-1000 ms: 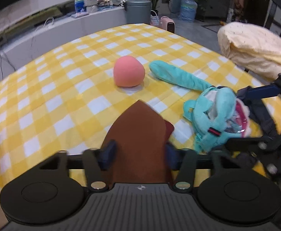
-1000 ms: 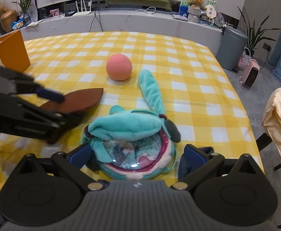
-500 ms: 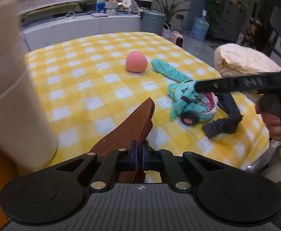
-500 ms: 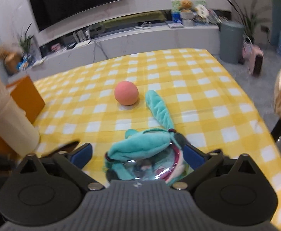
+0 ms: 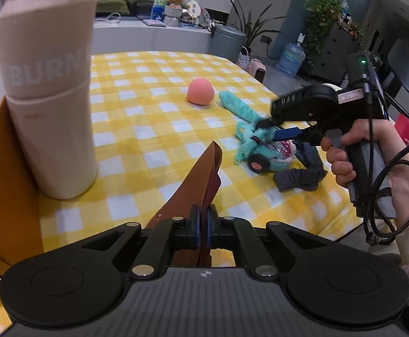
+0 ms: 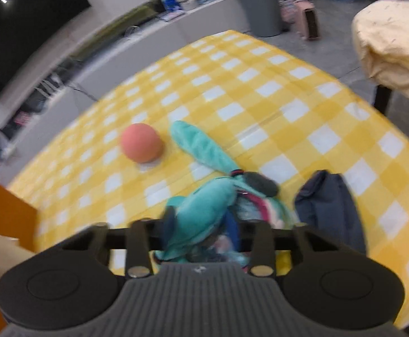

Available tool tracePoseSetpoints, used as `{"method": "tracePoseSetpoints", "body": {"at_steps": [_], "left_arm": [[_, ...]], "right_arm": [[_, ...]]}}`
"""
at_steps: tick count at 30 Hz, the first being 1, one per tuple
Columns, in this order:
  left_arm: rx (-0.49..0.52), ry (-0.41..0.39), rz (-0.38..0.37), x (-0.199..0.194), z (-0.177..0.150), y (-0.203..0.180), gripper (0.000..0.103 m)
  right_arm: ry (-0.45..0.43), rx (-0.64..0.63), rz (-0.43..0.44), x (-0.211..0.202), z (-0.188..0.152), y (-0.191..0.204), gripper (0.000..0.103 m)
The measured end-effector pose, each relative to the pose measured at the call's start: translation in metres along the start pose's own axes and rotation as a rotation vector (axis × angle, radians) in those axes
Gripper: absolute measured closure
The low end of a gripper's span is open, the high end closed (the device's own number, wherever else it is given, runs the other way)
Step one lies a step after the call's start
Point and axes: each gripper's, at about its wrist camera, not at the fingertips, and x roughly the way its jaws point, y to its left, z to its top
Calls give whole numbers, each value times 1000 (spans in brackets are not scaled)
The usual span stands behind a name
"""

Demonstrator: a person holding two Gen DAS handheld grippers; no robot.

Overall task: Organize soft objects
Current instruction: 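Lift the felt and teal backpack with both tools toward the orange box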

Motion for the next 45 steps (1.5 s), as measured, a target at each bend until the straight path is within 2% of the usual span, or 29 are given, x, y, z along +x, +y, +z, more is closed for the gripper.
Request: {"method": "tracePoseSetpoints", "body": {"at_steps": [2,6,8,15,21,25,31,34,45], "left_arm": [[3,-11,18,-2,-1,0,98],[-15,-13,25,-4,-1,1,98],[-17,-15,26,-6,-1,1,99],[-25,-24,24,-8,1,3,99],[-67,-33,38,-11,3,3,99],[-54,-32,60,-14,5,-2,99],[-70,-40,73,-21,8,-3,99],[-65,-53,80,-27,10,-5,99],[-67,-98,40,-64,14,-7,99]], "right_arm": [[-1,-36,-13,2,-2,4,93],[-28,-39,5,-9,-5,-1,98],[-75,-36,-12,-20,-5,-3,99],[-182,-32,94,-51,2,0,100],[-274,-34,123,-79,4,6,100],[-368,-96,99,-100,1,13,100],[-430,-79,105,-117,5,18,100],[-449,-50,135,-130,8,20,100],[-515,-109,245,-212,-2,55,100]]}}
